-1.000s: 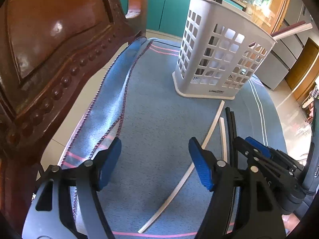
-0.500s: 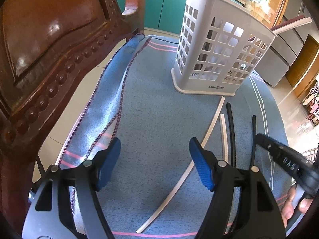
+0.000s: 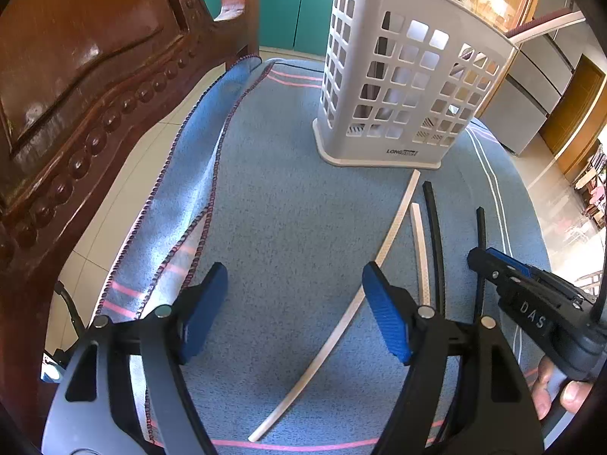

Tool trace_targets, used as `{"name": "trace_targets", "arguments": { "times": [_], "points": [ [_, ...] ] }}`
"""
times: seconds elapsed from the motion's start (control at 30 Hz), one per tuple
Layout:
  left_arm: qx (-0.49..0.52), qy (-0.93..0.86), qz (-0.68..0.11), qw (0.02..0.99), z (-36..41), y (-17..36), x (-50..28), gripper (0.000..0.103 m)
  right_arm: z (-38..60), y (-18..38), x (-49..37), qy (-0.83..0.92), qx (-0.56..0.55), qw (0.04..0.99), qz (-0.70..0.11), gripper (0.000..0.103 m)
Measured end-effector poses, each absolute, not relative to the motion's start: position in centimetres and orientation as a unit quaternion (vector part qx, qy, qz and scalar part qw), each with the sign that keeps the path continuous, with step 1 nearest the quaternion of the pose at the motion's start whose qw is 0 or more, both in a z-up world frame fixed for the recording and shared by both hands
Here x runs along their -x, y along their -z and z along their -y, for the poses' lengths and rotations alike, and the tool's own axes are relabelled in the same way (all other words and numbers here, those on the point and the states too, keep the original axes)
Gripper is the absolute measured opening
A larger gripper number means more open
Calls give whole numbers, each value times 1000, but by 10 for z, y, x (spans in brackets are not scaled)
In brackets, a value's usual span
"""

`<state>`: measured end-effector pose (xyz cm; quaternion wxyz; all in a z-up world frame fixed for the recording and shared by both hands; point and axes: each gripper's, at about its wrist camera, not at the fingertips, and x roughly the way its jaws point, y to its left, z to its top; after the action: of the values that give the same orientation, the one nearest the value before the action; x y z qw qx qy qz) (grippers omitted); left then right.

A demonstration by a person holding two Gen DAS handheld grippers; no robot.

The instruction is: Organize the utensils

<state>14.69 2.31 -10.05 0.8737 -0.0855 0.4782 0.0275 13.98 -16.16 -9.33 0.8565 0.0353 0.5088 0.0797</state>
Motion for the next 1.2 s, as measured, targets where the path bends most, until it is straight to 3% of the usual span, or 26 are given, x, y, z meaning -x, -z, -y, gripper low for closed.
{"name": "trace_targets", "arguments": {
  "times": [0.13, 0.2, 0.4, 0.67, 0.73, 0.8, 0.83, 0.9, 0.93, 0.97, 1.2],
  "points": [
    [86, -28, -479, 873, -24, 100, -147, 75, 157, 94, -139, -86, -23, 857, -507, 21],
    [86, -28, -481, 872, -23, 102, -148, 75, 155, 94, -138, -96, -15, 854, -510, 14],
    [84, -27, -482, 872, -22, 106, -149, 75, 159, 91, -138, -121, -21, 845, -520, 7],
    [82, 11, -481, 873, -16, 107, -154, 75, 177, 82, -140, -108, -39, 854, -508, 8],
    [78, 28, -488, 869, -8, 110, -157, 75, 178, 81, -140, -105, -44, 854, -507, 10],
    [73, 35, -494, 866, -1, 114, -159, 74, 179, 81, -140, -103, -44, 853, -509, 19],
    [59, 27, -491, 869, 3, 115, -158, 70, 179, 82, -139, -102, -43, 853, -510, 20],
    [38, 12, -486, 873, 8, 114, -157, 40, 181, 81, -138, -103, -42, 853, -510, 21],
    [43, 15, -485, 874, 8, 114, -156, 31, 181, 81, -137, -104, -41, 853, -511, 21],
    [47, 18, -486, 873, 8, 113, -156, 16, 181, 81, -137, -104, -40, 852, -511, 22],
    [53, 21, -505, 861, 11, 109, -137, 7, 176, 85, -138, -103, -34, 850, -515, 27]
  ]
}}
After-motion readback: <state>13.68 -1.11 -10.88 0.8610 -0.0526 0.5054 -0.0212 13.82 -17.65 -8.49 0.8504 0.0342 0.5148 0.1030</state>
